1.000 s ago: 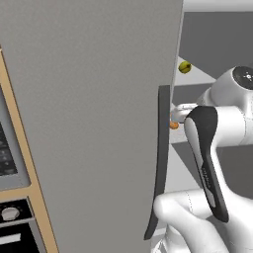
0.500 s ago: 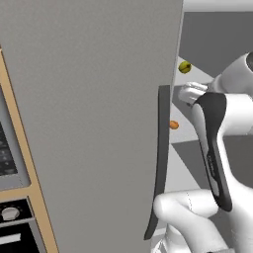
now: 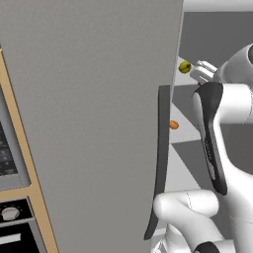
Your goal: Take the tangerine, pear, and garlic from the freezer and place them in the bowl on the counter.
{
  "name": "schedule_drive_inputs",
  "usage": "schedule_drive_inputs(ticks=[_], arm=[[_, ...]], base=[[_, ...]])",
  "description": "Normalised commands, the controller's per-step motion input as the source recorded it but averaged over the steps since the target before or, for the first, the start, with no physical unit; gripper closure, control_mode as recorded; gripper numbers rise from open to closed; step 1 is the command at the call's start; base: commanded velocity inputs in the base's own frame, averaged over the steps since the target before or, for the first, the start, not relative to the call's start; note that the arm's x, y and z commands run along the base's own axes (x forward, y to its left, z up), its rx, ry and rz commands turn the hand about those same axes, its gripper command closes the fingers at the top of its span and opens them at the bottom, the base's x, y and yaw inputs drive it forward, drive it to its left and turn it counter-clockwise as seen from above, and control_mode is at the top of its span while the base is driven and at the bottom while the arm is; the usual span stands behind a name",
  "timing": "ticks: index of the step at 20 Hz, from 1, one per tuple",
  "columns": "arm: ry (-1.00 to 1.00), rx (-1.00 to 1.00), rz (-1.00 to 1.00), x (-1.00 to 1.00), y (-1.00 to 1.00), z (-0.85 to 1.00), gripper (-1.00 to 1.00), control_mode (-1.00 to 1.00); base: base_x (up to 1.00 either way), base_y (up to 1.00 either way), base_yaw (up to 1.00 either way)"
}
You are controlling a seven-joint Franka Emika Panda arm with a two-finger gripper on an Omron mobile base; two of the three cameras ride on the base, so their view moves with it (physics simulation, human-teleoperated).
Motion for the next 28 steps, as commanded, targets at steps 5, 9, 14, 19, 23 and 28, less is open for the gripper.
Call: schedule_drive_inputs(ticks=[5, 9, 14, 19, 23, 28], arm=[[-0.16, 0.20, 0.03, 0.24, -0.18, 0.23, -1.00, -1.00], [-0.03, 0.00, 0.00, 0.40, -0.01, 0.08, -1.00, -1.00], [0.06, 0.00, 0.03, 0.61, -0.03, 0.07, -1.00, -1.00], [0.05, 0.03, 0.02, 0.46, -0.21, 0.14, -1.00, -1.00], [0.10, 0.01, 0.02, 0.48, -0.12, 0.04, -1.00, -1.00], [0.09, 0.00, 0.02, 0.36, -0.05, 0.00, -1.00, -1.00]], base=[[0.00, 0.00, 0.00], [0.00, 0.00, 0.00], [0.00, 0.00, 0.00], [0.00, 0.00, 0.00], [0.00, 0.00, 0.00], [0.00, 0.00, 0.00]])
